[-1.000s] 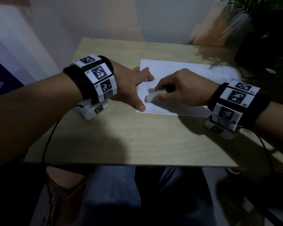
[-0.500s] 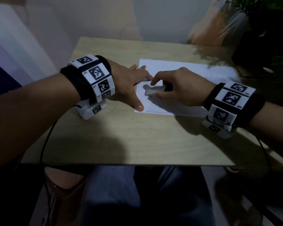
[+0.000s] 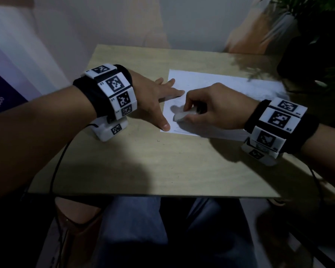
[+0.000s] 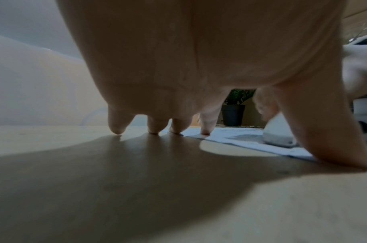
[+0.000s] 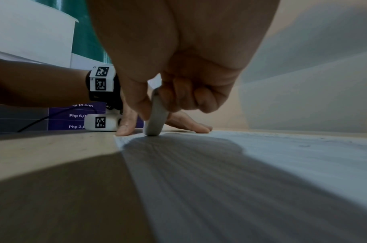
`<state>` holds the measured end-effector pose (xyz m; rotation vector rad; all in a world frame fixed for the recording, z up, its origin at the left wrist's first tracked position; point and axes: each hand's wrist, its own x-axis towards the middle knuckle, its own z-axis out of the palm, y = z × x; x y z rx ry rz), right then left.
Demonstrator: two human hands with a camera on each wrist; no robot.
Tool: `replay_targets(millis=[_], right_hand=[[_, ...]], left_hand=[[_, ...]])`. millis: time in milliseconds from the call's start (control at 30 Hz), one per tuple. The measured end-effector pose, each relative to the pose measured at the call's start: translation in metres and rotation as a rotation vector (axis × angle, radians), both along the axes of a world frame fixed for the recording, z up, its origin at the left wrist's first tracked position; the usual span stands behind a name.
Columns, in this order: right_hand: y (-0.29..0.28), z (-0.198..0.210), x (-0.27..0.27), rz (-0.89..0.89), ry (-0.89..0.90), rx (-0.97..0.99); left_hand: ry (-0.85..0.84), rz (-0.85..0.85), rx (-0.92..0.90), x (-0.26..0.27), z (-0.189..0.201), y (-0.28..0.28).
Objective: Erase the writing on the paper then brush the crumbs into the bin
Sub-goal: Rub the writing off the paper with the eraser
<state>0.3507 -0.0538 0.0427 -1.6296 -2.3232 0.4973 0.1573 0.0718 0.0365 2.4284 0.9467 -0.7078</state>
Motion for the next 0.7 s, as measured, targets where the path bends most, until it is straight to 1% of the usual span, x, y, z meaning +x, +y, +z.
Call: replay_targets(millis=[100, 167, 233, 267, 300, 400, 467, 567, 633, 700], right_hand=[[-0.0080, -0.0007, -0.0038, 0.097, 0.027, -0.057], [-0.0055, 0.0000, -0.0030, 0.042, 0.029, -0.057], [-0.0023, 0.0014, -0.0014, -0.028, -0.002, 0.006], [-0.0024, 0.0019, -0.0016, -0.032, -0.019, 0.029], [-0.0037, 0.0020, -0.0020, -0.013, -0.018, 0.028], [-0.0094, 0.0015, -0.0031, 0.077, 0.021, -0.063], [-0.0066, 0.0020, -0.0019, 0.030, 0.040, -0.079], [-0.0005, 0.0034, -0.0004, -0.065, -0.043, 0.039], [-0.0029, 0.0042, -0.0014, -0.040, -0.051, 0.057], [-0.0087, 0.0043, -0.0026, 0.025, -0.008, -0.022]], left_hand=[[0.029, 0.000, 0.001, 0.0012, 0.0019, -0.0023], [0.029, 0.001, 0.005, 0.0009, 0.0022, -0.0021], [0.017, -0.005, 0.010, 0.0005, 0.0013, -0.0015], [0.011, -0.004, 0.010, 0.0003, 0.0011, -0.0013], [0.010, -0.001, 0.010, 0.0002, 0.0013, -0.0016], [0.035, 0.011, 0.028, 0.0010, 0.0047, -0.0056], [0.042, 0.015, 0.037, 0.0013, 0.0069, -0.0072], [0.036, 0.011, 0.043, 0.0012, 0.0074, -0.0077], [0.032, 0.012, 0.037, 0.0008, 0.0069, -0.0076], [0.034, 0.015, 0.029, 0.0012, 0.0072, -0.0078]])
